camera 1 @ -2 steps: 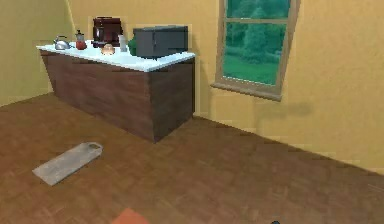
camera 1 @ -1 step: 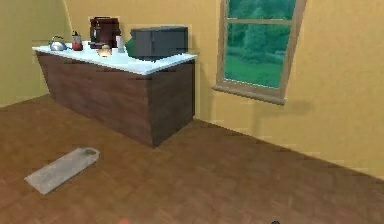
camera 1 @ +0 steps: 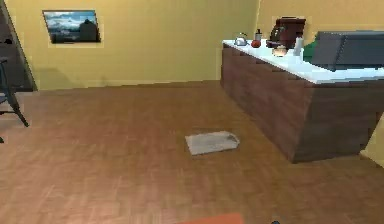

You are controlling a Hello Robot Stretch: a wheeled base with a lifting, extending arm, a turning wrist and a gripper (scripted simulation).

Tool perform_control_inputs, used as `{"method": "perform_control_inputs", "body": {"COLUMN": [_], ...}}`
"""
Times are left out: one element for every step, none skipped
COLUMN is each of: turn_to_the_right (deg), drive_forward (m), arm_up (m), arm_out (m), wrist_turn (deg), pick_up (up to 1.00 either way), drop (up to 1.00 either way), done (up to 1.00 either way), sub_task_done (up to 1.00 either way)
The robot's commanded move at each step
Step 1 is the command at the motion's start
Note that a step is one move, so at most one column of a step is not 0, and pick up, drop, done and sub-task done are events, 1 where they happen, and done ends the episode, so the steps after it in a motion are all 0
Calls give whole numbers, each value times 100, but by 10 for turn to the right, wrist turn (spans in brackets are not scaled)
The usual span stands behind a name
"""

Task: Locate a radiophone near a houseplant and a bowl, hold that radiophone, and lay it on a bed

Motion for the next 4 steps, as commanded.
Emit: {"method": "perform_control_inputs", "body": {"turn_to_the_right": [-300, 0, -210, 0], "drive_forward": [0, 100, 0, 5], "arm_up": [0, 0, 0, 0], "arm_out": [0, 0, 0, 0], "wrist_turn": [0, 0, 0, 0], "pick_up": [0, 0, 0, 0], "drop": [0, 0, 0, 0], "done": [0, 0, 0, 0], "sub_task_done": [0, 0, 0, 0]}}
